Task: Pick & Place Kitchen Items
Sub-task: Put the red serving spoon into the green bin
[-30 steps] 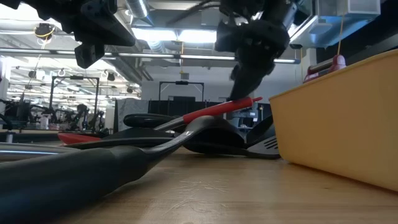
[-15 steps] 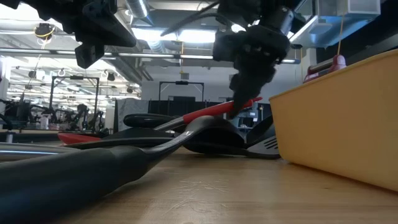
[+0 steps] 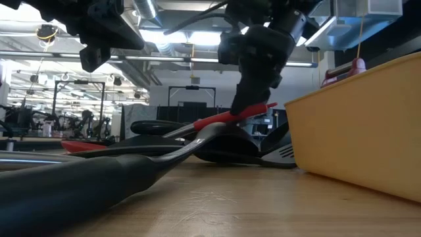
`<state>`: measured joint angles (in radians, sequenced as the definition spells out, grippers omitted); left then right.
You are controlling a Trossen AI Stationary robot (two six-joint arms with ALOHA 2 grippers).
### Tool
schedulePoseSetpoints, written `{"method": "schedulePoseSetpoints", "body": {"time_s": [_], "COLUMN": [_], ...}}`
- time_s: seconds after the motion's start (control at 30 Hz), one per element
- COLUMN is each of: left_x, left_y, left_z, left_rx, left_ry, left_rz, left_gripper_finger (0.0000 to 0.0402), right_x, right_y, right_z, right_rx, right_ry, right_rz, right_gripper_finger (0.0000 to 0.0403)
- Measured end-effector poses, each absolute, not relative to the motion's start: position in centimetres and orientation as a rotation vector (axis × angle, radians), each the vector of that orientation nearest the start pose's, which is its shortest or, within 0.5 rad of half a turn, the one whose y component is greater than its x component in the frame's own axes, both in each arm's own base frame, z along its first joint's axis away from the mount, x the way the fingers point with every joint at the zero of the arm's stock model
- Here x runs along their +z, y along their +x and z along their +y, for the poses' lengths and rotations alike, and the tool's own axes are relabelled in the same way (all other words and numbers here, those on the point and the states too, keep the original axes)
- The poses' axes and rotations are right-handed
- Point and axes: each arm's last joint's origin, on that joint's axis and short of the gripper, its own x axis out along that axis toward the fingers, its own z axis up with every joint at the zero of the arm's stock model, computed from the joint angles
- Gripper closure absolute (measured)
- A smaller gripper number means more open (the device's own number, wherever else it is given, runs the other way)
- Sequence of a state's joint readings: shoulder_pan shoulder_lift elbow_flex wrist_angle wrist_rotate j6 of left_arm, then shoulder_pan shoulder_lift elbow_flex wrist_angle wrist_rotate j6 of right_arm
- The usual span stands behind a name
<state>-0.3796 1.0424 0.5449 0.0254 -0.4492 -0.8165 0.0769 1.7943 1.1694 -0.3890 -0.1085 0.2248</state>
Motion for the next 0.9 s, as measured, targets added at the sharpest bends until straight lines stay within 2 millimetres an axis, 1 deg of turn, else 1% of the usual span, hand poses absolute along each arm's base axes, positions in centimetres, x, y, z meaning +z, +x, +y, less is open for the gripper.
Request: {"method": "schedulePoseSetpoints", "body": {"time_s": [0.53,0.9], "left_x": [22.4,22.31], "left_y": [20.35,20.32], "left_z": [-6.8,-6.87], "left_rx": [0.225,0.201], "left_ry": [-0.598,-0.586], "left_rz": [0.389,0.411], "left_gripper_finger": [0.04,0.04], "right_x": [18.1,18.03], "right_y": [36.06,35.97], "right_z": [3.11,3.01], "right_rx": [0.038,0.006], "right_ry": [0.252,0.235], "right_rz": [1.061,1.069], "right_gripper_finger": [0.0153,0.0153]}}
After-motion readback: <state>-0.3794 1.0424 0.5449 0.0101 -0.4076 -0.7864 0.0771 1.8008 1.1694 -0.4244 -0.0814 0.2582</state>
